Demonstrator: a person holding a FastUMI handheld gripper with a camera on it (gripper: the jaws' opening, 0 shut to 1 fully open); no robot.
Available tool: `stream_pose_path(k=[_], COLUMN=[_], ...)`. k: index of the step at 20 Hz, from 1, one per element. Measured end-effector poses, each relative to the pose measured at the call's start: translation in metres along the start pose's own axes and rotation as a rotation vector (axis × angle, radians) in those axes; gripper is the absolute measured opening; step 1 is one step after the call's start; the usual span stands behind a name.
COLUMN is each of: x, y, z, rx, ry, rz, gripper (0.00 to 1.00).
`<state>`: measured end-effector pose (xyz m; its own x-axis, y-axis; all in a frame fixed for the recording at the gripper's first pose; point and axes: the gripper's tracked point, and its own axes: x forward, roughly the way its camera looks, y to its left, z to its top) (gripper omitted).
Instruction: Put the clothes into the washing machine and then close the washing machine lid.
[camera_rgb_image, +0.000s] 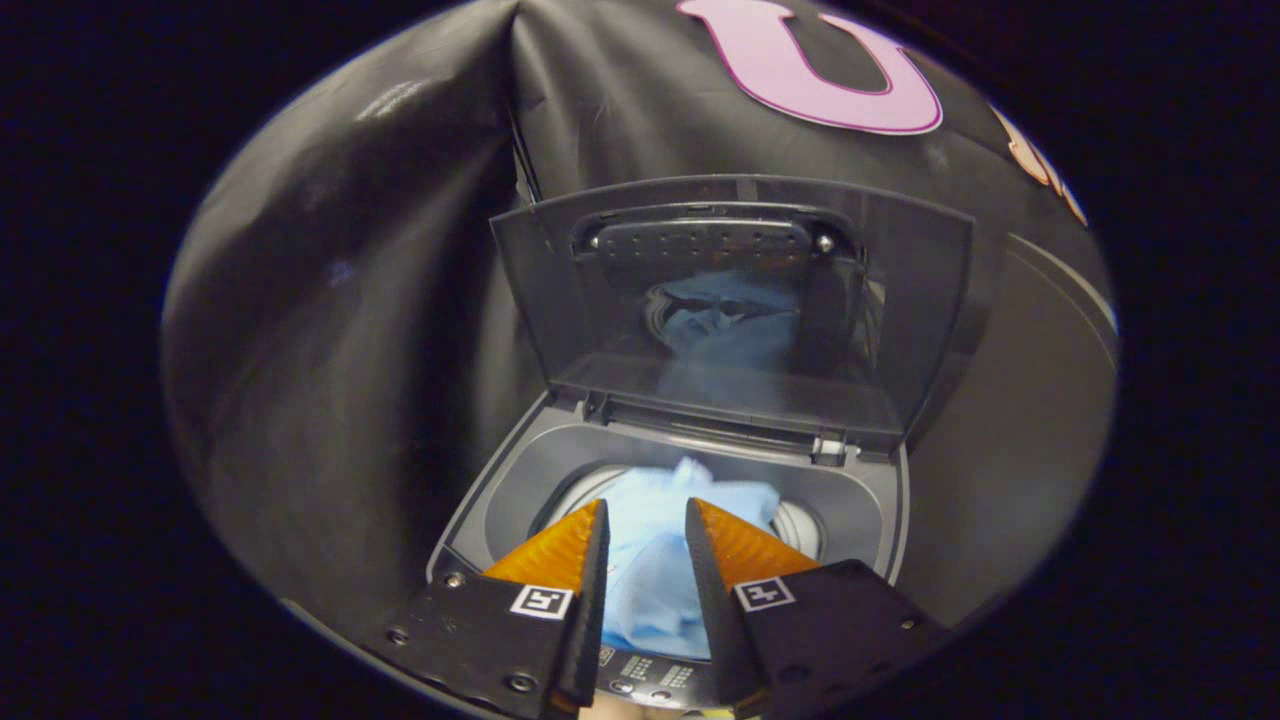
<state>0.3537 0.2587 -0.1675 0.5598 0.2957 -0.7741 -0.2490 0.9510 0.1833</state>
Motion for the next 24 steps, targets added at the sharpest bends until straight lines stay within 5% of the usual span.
stream_pose_path(k=[13,16,19,24], x=[-0.014,-0.019,-0.028,-0.057], y=[0.002,0.01,0.01,0.004], z=[-0.018,-0.017,0.008,0.127], rx=[-0.11,-0.117,-0.098,-0.087], ry=[0.001,-0.025,-0.088,-0.362], rz=[0.006,0.032,0.02,-0.025], gripper=[0.54,0.75,0.96,0.95])
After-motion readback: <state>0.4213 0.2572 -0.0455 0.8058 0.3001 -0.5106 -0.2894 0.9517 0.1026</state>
